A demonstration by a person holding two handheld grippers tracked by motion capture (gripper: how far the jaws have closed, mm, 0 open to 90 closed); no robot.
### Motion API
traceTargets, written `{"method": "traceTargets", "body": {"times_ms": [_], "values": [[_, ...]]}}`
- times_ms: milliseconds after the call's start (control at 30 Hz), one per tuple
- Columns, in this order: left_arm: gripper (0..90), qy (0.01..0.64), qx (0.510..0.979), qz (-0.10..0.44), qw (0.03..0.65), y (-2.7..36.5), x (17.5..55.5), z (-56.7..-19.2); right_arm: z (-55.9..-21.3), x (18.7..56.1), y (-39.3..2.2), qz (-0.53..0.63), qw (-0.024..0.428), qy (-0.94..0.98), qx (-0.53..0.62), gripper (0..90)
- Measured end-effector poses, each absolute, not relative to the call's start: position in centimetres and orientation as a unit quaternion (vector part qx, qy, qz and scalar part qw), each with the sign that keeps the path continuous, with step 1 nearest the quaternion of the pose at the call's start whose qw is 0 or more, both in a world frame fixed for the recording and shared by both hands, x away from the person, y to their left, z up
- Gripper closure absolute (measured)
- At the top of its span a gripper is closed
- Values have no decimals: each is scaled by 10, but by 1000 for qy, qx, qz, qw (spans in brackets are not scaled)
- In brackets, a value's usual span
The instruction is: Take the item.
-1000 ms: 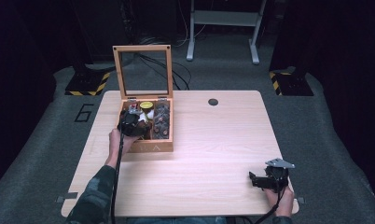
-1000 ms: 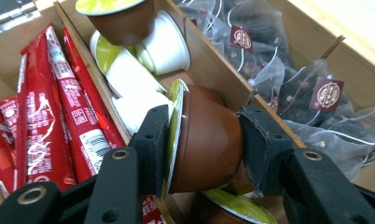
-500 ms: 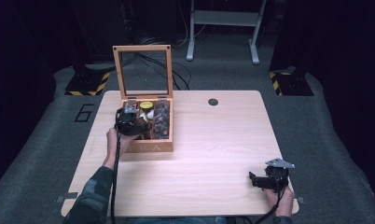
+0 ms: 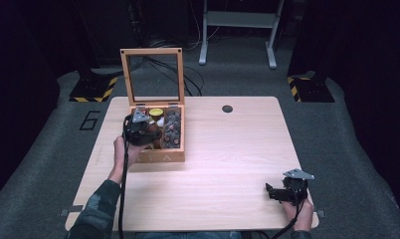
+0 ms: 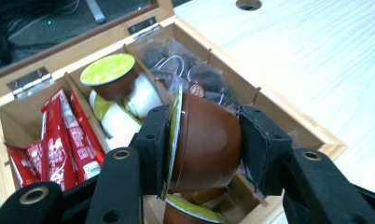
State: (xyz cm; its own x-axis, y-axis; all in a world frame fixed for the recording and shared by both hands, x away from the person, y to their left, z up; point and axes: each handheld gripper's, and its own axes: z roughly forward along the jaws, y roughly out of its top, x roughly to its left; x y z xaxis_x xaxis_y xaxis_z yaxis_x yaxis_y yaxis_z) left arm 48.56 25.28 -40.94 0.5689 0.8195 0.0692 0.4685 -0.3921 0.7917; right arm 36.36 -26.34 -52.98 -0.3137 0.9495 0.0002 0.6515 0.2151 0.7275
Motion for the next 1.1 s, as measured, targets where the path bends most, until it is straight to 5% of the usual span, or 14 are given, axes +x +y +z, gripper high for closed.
{"method": "traceTargets", "body": {"times_ms": [1100], "values": [[547, 336, 811, 227, 422, 205, 463, -385, -530, 364, -263, 321, 232, 744, 538, 36]]}}
